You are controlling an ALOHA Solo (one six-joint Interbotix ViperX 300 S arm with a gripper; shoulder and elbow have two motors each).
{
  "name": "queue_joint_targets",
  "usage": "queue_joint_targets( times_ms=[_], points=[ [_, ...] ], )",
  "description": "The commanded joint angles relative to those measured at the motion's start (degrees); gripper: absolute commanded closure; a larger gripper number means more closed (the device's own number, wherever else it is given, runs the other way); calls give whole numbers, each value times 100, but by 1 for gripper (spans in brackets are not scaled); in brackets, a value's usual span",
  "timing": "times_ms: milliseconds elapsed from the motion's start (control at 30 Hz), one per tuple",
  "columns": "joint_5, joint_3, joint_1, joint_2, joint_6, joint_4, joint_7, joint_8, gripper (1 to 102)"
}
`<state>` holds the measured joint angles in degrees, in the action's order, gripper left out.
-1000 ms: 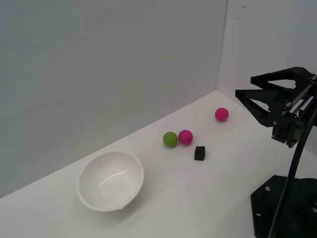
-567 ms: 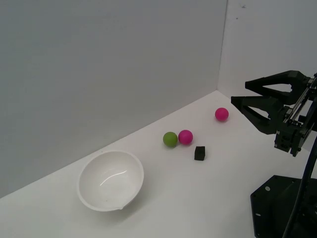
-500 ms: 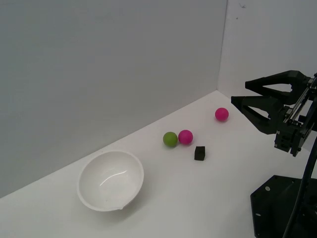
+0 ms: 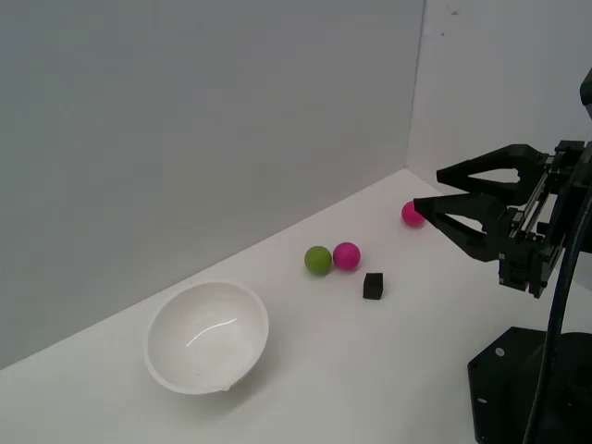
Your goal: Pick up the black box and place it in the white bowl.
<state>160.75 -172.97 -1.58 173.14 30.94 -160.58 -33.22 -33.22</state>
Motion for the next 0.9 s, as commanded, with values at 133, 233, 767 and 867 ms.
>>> queue_joint_targets(
  times_ms=[133,233,767,867],
  points=[
    [-255,167,26,-202,53,229,-62,62,44],
    [-325,334,88,-360,53,299,-70,62,44],
    [-870,1389,475,-1406,-202,826,-97,62,44],
    [-958,1679,598,-1705,-290,914,-97,62,44]
  ],
)
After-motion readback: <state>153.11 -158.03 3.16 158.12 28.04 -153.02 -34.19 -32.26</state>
